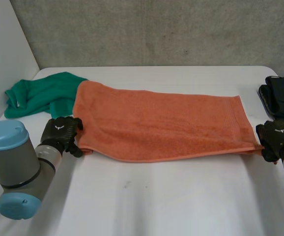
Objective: Fold the laundry.
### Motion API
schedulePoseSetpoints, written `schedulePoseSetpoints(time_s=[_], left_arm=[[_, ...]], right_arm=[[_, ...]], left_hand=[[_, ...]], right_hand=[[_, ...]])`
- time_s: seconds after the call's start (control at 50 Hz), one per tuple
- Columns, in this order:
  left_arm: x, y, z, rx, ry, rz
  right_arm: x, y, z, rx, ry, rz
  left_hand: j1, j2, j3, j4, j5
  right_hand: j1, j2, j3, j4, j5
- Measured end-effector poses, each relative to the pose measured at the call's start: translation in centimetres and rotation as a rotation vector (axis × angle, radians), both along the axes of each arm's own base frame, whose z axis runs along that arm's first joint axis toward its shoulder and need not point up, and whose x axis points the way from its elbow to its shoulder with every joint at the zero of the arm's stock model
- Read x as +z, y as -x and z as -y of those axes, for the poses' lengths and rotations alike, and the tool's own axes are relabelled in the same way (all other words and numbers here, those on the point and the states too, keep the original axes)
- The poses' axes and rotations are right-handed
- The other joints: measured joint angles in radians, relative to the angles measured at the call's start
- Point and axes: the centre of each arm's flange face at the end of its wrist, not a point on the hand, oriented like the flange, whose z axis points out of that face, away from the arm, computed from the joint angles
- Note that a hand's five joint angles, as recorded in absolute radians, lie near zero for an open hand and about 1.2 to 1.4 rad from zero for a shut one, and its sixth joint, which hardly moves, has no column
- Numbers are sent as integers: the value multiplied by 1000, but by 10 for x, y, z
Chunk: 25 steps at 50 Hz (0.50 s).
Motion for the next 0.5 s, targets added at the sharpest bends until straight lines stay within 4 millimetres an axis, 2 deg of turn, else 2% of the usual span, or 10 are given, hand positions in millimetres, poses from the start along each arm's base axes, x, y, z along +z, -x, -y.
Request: schedulePoseSetpoints(time_s=[0.08,0.14,0.18,0.24,0.36,0.5], left_arm=[[11,1,-6,4,-10,-40],[16,1,-8,6,-14,-47],[23,-1,-14,10,-29,-52],[24,-3,-19,12,-51,-50],[19,-4,-24,10,-94,-39],[7,4,-27,-15,-126,-27]], right_arm=[[25,0,4,-2,65,3],[32,0,5,-2,82,5],[47,1,10,-2,115,9],[56,2,15,-5,135,9],[60,6,21,-14,143,4],[54,9,25,-22,123,3]], left_hand=[[-58,-57,-65,-62,-60],[-70,-76,-83,-82,-81],[-70,-78,-83,-83,-81],[-70,-78,-83,-83,-81],[-65,-62,-73,-64,-52],[-65,-45,-58,-37,-25]], right_hand=[[0,0,0,0,0],[0,0,0,0,0],[0,0,0,0,0],[0,0,0,0,0],[0,0,0,0,0],[0,0,0,0,0]])
